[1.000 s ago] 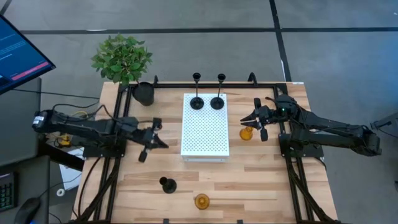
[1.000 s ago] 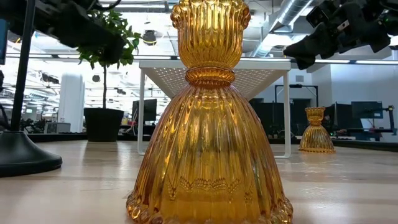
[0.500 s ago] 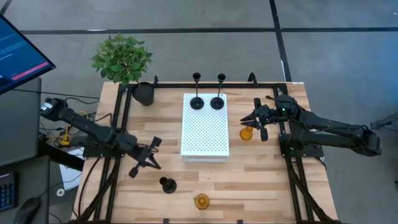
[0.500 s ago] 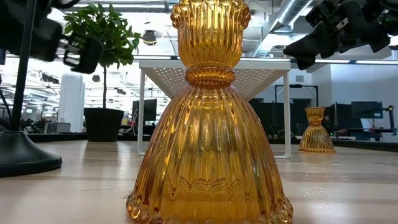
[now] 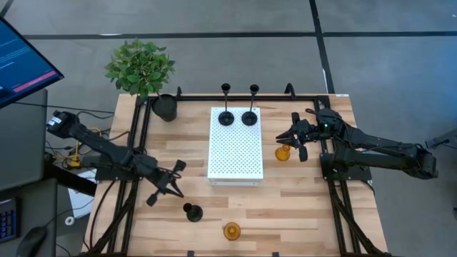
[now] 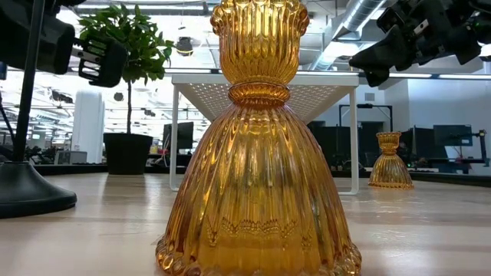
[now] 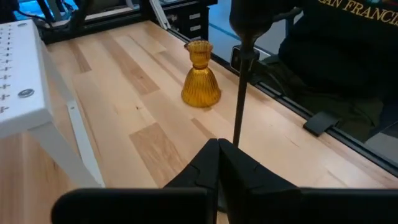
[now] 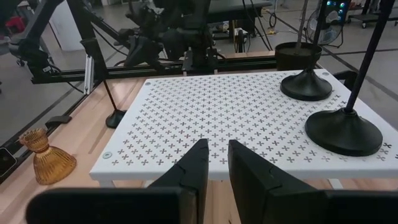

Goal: Pick & Place candle stick holders
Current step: Put the black candle holder on the shelf

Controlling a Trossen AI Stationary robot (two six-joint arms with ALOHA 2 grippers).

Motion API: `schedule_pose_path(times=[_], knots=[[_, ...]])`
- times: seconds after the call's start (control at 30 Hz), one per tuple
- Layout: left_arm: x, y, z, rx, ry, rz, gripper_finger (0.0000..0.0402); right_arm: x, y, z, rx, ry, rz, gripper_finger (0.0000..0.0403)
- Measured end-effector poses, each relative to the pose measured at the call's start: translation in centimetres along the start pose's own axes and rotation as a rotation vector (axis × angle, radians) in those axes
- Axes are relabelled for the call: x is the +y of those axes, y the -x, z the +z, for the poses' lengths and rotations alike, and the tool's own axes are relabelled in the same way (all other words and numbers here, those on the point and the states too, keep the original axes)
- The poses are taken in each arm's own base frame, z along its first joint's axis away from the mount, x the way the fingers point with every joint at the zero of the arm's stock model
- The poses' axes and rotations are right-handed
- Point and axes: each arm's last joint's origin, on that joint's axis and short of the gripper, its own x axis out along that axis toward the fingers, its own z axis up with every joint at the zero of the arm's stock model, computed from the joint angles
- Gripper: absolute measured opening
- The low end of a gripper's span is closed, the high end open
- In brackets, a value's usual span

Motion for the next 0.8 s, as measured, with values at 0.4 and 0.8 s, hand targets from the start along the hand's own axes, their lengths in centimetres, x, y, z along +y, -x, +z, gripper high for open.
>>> schedule_pose_path(times=[0.4, 0.8], knots=[[0.3, -3.7, -1.7, 0.044, 0.028, -0.017, 0.0114, 0.0, 0.0, 0.0, 0.000, 0.000, -0.001, 0.0054], [0.3, -6.1, -2.5, -0.049, 0.132, -0.085, 0.0184, 0.0, 0.0, 0.0, 0.001, 0.000, -0.001, 0.0054]])
